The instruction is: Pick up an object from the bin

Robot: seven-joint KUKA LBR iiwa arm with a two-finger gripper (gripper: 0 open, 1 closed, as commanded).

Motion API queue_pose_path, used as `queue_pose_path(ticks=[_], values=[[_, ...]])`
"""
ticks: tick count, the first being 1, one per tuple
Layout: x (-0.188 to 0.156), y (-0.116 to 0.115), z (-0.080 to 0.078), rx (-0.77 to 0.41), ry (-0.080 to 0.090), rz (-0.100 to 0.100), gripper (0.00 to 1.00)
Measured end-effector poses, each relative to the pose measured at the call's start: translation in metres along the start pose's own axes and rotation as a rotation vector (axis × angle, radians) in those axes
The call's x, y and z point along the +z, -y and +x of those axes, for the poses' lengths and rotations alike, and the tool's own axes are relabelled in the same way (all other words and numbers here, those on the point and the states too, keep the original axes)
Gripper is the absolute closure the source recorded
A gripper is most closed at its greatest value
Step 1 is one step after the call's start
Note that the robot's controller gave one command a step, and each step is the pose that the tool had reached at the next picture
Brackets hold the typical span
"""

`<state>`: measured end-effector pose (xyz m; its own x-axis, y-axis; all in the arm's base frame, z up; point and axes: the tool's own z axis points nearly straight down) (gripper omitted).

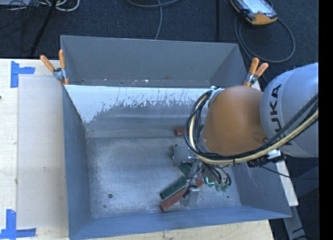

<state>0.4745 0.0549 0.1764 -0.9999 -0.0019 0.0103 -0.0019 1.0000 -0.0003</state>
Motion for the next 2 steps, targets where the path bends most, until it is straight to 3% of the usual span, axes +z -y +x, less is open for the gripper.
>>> queue_pose_path(ticks=[1, 2], values=[[-0.004, 0.0, -0.002, 0.002, 0.008, -0.001, 0.0], [0.045, 0.014, -0.012, 0.083, 0.013, -0.002, 0.0]])
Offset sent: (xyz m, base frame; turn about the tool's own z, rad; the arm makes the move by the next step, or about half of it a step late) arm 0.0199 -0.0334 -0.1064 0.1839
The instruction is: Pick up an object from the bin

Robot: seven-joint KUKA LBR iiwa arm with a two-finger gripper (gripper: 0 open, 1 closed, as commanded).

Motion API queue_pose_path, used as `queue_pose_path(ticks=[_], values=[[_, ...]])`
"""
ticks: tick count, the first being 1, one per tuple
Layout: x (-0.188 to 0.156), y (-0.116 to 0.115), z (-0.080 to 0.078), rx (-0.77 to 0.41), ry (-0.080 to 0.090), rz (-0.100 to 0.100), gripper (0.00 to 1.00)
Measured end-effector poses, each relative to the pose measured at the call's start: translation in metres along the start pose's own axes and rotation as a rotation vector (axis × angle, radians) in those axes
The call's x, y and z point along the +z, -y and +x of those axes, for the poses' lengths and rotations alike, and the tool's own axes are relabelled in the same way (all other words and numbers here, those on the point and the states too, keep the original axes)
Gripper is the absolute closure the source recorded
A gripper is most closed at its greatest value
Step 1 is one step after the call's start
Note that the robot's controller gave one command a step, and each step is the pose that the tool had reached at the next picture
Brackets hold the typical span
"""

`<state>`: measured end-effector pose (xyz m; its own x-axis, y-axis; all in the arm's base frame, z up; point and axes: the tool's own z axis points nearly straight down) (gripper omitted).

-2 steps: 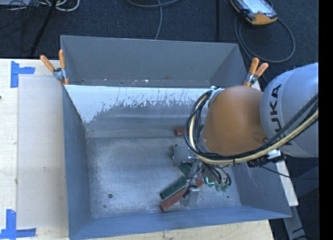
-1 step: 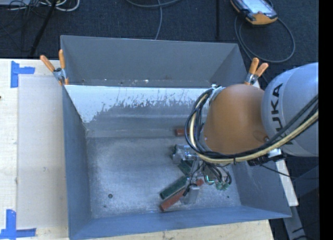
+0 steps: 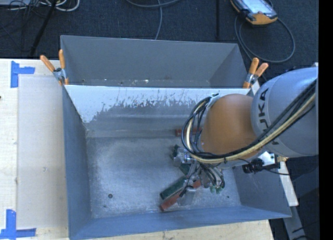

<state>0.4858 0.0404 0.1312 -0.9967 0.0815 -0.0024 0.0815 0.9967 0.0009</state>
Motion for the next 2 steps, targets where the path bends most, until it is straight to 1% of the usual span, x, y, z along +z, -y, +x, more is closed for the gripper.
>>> queue_pose_path(ticks=[1, 2], values=[[0.0598, -0.0163, -0.0009, -0.198, -0.008, 0.0, 1.0], [0.0598, -0.0162, -0.001, -0.197, -0.008, 0.0, 1.0]])
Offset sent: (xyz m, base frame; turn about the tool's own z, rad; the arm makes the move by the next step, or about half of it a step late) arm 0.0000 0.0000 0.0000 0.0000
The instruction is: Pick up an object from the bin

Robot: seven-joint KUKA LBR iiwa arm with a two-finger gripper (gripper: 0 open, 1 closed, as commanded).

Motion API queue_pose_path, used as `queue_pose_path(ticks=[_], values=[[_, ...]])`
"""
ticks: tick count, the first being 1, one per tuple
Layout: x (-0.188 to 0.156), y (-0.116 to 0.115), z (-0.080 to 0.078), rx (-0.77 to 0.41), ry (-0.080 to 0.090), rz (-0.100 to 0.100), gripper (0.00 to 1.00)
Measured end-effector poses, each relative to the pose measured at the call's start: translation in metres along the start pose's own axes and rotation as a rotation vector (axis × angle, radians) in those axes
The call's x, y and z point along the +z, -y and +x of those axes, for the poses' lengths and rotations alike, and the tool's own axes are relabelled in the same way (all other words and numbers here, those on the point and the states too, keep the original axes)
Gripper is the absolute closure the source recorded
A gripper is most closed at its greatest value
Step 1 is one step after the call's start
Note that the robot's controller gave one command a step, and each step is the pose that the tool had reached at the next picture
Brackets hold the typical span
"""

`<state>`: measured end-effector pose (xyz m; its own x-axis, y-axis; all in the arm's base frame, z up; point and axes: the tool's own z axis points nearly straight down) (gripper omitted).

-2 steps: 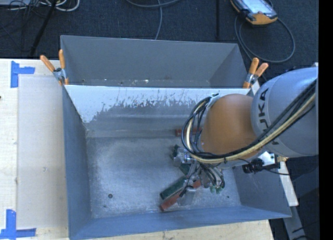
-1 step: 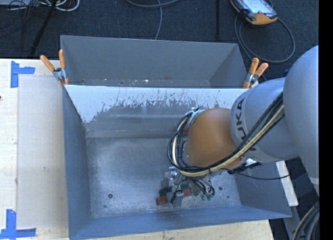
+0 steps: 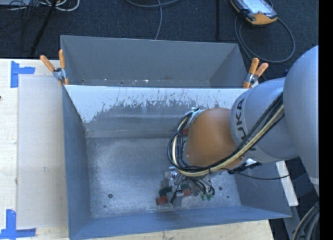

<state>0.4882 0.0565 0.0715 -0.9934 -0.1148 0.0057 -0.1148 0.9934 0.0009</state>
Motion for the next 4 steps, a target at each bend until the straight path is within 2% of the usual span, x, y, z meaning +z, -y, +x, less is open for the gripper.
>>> queue_pose_path(ticks=[1, 2, 3, 4], values=[[-0.051, 0.03, -0.035, -0.005, 0.001, -0.001, 1.0], [-0.102, 0.002, -0.025, 0.007, 0.003, 0.004, 1.0], [-0.036, 0.039, -0.014, 0.089, -0.002, 0.002, 0.0], [-0.038, 0.037, -0.015, 0.087, 0.004, 0.0, 0.0]])
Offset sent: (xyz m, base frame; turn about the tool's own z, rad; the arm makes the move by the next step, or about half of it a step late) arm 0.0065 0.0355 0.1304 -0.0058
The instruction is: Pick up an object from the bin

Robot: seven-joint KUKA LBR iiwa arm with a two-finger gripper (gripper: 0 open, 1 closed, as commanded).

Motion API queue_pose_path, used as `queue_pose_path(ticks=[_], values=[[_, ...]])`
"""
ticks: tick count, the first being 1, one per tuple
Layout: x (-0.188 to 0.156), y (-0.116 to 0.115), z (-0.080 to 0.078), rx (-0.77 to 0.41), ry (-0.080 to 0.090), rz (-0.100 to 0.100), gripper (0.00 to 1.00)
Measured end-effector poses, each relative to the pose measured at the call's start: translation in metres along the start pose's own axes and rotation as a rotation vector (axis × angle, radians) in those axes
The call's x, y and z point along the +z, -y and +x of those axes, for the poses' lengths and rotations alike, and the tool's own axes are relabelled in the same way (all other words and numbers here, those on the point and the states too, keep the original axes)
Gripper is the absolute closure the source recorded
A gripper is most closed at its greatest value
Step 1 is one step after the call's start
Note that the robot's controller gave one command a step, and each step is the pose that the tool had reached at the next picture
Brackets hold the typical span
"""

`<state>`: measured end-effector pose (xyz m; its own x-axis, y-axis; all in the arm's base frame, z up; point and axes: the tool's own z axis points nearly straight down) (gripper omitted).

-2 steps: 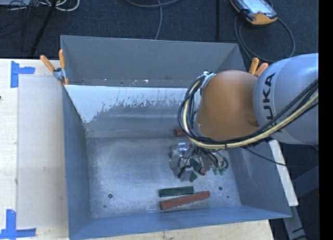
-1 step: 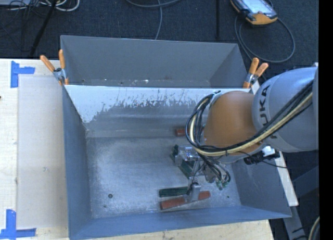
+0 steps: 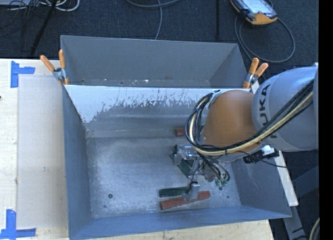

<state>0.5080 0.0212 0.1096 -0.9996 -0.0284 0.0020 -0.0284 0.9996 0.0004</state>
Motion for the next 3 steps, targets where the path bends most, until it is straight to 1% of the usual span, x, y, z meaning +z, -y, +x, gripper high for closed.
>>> queue_pose_path(ticks=[1, 2, 3], values=[[0.038, 0.01, 0.03, 0.127, -0.005, -0.001, 1.0], [0.038, 0.01, 0.03, 0.128, -0.005, -0.001, 1.0], [0.005, 0.012, 0.025, 0.184, -0.006, 0.0, 1.0]])
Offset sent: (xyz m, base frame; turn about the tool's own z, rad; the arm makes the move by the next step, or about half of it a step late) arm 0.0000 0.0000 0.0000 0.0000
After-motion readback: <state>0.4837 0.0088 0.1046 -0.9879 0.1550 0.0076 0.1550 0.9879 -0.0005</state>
